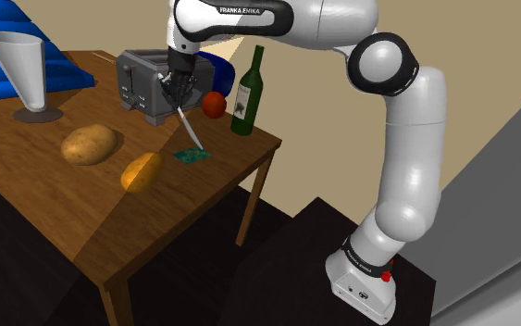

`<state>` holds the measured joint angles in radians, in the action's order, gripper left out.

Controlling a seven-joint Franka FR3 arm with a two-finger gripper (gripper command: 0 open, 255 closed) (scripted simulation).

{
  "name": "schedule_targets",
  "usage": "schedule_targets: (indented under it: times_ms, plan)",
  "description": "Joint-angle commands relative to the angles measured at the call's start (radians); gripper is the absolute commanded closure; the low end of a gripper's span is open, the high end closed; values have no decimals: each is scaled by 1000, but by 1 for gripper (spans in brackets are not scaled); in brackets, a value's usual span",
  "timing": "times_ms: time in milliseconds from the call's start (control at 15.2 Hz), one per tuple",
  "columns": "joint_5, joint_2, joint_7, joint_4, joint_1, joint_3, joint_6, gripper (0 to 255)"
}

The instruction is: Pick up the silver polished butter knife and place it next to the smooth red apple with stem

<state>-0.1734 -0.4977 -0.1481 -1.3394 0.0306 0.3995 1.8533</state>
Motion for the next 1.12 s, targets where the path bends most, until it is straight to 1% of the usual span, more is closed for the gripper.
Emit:
schedule_targets:
  times_ms: [0,660,792,858,1056]
  plan:
    - [-7,-26,-6,-13,-4,-5,16,255]
    - [-22,-55,-16,-112,2,-13,142,255]
    - [-21,-53,-15,-99,0,-12,135,255]
    - [-21,-53,-15,-99,0,-12,135,0]
    - [-11,61,-4,-190,23,2,168,0]
